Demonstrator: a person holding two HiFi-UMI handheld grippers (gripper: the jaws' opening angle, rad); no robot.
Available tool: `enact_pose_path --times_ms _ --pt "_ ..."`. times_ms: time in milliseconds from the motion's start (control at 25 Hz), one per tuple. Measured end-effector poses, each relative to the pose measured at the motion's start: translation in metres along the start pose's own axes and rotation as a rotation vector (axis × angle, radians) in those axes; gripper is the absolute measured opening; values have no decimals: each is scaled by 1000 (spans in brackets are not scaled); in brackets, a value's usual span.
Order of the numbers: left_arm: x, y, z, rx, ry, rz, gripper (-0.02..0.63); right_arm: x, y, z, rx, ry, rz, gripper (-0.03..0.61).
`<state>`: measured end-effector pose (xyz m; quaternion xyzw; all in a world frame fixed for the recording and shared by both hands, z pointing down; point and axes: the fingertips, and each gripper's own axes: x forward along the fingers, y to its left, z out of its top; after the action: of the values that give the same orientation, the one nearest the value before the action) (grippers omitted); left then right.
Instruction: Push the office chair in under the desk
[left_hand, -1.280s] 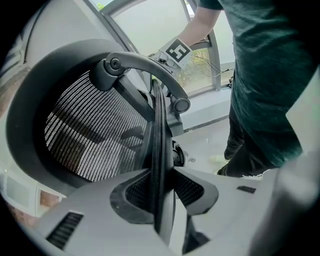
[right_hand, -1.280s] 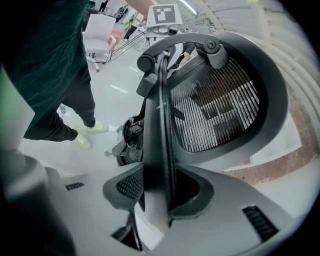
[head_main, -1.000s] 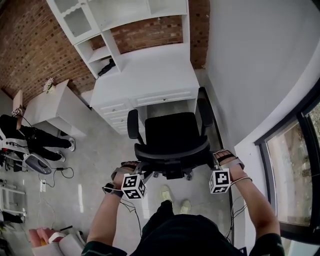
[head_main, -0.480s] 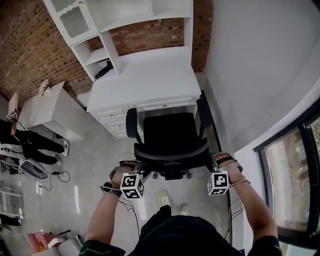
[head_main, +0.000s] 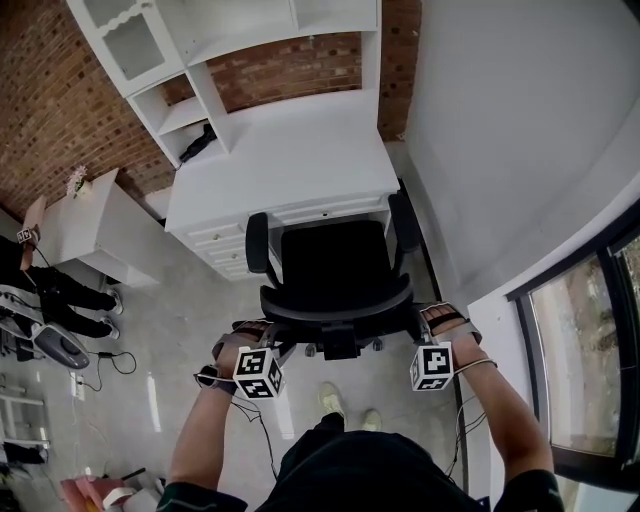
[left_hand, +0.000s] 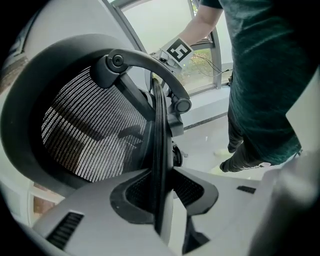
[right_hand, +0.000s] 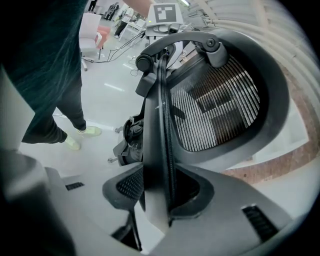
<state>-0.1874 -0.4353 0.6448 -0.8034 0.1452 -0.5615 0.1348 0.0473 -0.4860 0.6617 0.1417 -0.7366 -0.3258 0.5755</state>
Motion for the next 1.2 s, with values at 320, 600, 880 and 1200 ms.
enact_pose_path --times_ms 320,600,880,1200 --pt "2 1 -2 -1 -6 -2 120 5 0 -1 -6 -12 16 137" --pt "4 5 -1 -2 -6 13 120 10 -3 -3 -15 -24 33 137" --pt "7 5 -1 -6 -4 12 120 17 -2 -5 -22 -37 40 137" --pt "2 1 6 14 -20 39 123 12 4 -9 -13 -52 53 138"
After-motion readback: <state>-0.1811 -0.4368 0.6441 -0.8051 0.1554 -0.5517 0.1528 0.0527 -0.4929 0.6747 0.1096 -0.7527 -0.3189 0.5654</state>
